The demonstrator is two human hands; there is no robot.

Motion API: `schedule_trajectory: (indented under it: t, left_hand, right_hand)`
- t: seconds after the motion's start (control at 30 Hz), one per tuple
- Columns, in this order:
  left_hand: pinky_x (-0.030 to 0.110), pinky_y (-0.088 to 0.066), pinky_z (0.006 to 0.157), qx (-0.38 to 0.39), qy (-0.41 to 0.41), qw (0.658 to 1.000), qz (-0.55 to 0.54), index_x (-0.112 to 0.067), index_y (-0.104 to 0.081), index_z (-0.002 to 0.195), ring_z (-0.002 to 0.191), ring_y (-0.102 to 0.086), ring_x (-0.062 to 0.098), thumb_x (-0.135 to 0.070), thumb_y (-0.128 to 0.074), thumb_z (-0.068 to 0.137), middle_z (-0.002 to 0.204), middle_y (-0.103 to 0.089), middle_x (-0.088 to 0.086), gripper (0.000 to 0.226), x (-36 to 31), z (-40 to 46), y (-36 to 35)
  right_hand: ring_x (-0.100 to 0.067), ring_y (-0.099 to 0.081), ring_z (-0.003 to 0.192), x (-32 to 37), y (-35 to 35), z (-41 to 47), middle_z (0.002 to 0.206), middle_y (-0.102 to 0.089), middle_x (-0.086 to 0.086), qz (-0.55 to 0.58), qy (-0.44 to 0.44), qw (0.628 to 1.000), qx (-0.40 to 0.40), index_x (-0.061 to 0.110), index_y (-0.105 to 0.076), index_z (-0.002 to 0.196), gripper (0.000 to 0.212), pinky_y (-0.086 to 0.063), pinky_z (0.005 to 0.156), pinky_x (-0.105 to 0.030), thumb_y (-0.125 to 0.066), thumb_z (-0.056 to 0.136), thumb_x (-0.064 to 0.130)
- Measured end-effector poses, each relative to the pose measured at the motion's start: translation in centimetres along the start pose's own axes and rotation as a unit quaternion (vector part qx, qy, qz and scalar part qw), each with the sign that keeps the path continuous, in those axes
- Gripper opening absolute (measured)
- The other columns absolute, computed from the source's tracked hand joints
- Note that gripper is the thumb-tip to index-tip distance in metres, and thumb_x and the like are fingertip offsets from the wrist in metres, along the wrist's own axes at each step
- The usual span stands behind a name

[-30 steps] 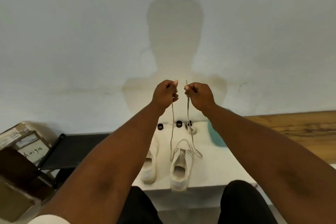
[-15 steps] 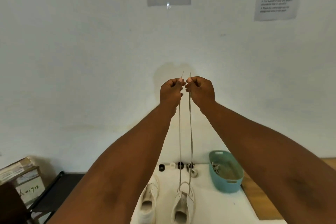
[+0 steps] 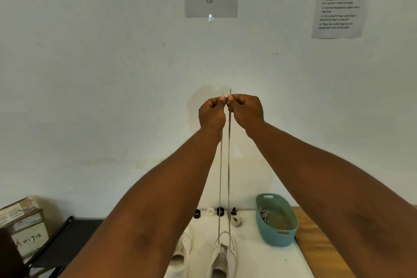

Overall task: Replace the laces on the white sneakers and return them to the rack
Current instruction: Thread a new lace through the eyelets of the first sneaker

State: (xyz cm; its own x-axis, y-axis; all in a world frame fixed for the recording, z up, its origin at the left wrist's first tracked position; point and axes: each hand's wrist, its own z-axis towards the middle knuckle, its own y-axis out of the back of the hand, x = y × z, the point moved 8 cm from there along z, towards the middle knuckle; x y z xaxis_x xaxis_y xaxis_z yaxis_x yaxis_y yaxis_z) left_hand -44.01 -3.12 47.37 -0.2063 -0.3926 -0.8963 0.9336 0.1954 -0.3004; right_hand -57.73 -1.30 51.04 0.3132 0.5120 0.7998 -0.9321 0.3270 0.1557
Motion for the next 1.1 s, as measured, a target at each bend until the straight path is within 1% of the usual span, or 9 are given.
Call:
schedule_trajectory:
  t: [0.27,0.4,0.57,0.67,0.77,0.83,0.93,1.0,1.1]
  left_hand:
    - [0.035,-0.057,0.086,-0.017,-0.006,1.0,-0.007,-0.024,-0.073,0.089,0.082,-0.065,0.012,-0.03,-0.066,0.1,0.089,-0.072,-0.005,0.014,0.2,0.5,0.1]
    - [0.035,-0.057,0.085,-0.014,-0.013,1.0,-0.006,-0.023,-0.073,0.089,0.081,-0.065,0.011,-0.029,-0.067,0.099,0.089,-0.073,-0.005,0.013,0.0,0.7,0.3]
    - [0.036,-0.056,0.084,-0.035,-0.022,0.999,0.004,-0.022,-0.071,0.084,0.078,-0.066,0.009,-0.028,-0.067,0.098,0.09,-0.077,-0.003,0.016,0.6,1.5,2.4]
    - [0.03,-0.051,0.076,-0.074,-0.023,0.996,0.041,-0.02,-0.068,0.08,0.072,-0.064,0.01,-0.027,-0.065,0.098,0.082,-0.074,-0.001,0.02,2.8,2.5,5.4]
    - [0.03,-0.055,0.083,-0.117,-0.014,0.984,0.134,-0.021,-0.067,0.081,0.084,-0.069,0.015,-0.035,-0.064,0.097,0.084,-0.073,-0.003,0.021,6.5,2.6,9.6]
    - [0.027,-0.05,0.092,-0.124,0.012,0.96,0.249,-0.021,-0.069,0.104,0.106,-0.068,0.021,-0.041,-0.061,0.098,0.104,-0.073,-0.001,0.022,11.1,2.4,12.0]
    - [0.035,-0.031,0.114,-0.101,0.06,0.88,0.459,-0.012,-0.04,0.152,0.138,-0.047,0.031,-0.046,-0.061,0.097,0.145,-0.056,0.012,0.069,19.3,-1.0,15.2]
    - [0.039,-0.029,0.115,-0.04,0.054,0.844,0.532,-0.013,-0.044,0.15,0.137,-0.047,0.033,-0.044,-0.065,0.093,0.143,-0.056,0.013,0.068,24.5,-4.3,15.7]
    - [0.032,-0.046,0.1,0.149,0.141,0.803,0.56,-0.021,-0.071,0.118,0.115,-0.064,0.024,-0.042,-0.071,0.09,0.117,-0.072,0.003,0.035,33.0,-10.1,15.1]
  right_hand:
    - [-0.014,-0.074,0.09,-0.8,-0.8,0.7,0.089,-0.078,0.01,0.009,-0.002,1.0,0.026,0.027,-0.081,0.091,0.014,-0.06,0.092,-0.042,-0.068,0.096,0.027]
    - [-0.014,-0.074,0.088,-0.9,-1.0,1.1,0.086,-0.078,0.009,0.005,-0.003,0.999,0.036,0.033,-0.079,0.083,0.018,-0.06,0.091,-0.043,-0.068,0.095,0.028]
    - [-0.022,-0.074,0.076,-3.3,-0.7,0.7,0.075,-0.075,-0.002,0.022,-0.04,0.999,0.027,0.021,-0.075,0.074,0.02,-0.061,0.083,-0.048,-0.068,0.092,0.017]
    - [-0.021,-0.066,0.064,-6.6,-0.3,-0.7,0.073,-0.065,-0.008,0.034,-0.081,0.996,0.032,0.005,-0.069,0.083,0.017,-0.06,0.064,-0.033,-0.059,0.097,0.007]
    - [-0.005,-0.059,0.055,-11.4,-0.1,-3.2,0.074,-0.063,-0.004,-0.024,-0.122,0.991,0.049,0.001,-0.07,0.095,0.018,-0.046,0.052,-0.019,-0.058,0.098,0.013]
    - [-0.006,-0.06,0.062,-16.7,-0.5,-5.4,0.073,-0.065,-0.004,-0.071,-0.144,0.985,0.063,-0.001,-0.072,0.089,0.02,-0.049,0.062,-0.024,-0.063,0.095,0.016]
    - [-0.024,-0.068,0.081,-25.4,-1.4,-10.4,0.08,-0.072,-0.01,-0.184,-0.181,0.959,0.113,0.003,-0.075,0.082,0.026,-0.055,0.078,-0.038,-0.066,0.094,0.025]
    - [-0.029,-0.068,0.085,-30.2,-2.1,-14.5,0.083,-0.073,-0.011,-0.25,-0.202,0.931,0.173,0.006,-0.075,0.082,0.028,-0.053,0.078,-0.039,-0.064,0.096,0.027]
    - [-0.026,-0.068,0.088,-35.8,-3.4,-21.2,0.086,-0.074,-0.007,-0.27,-0.245,0.896,0.253,0.013,-0.077,0.082,0.021,-0.046,0.074,-0.03,-0.066,0.094,0.027]
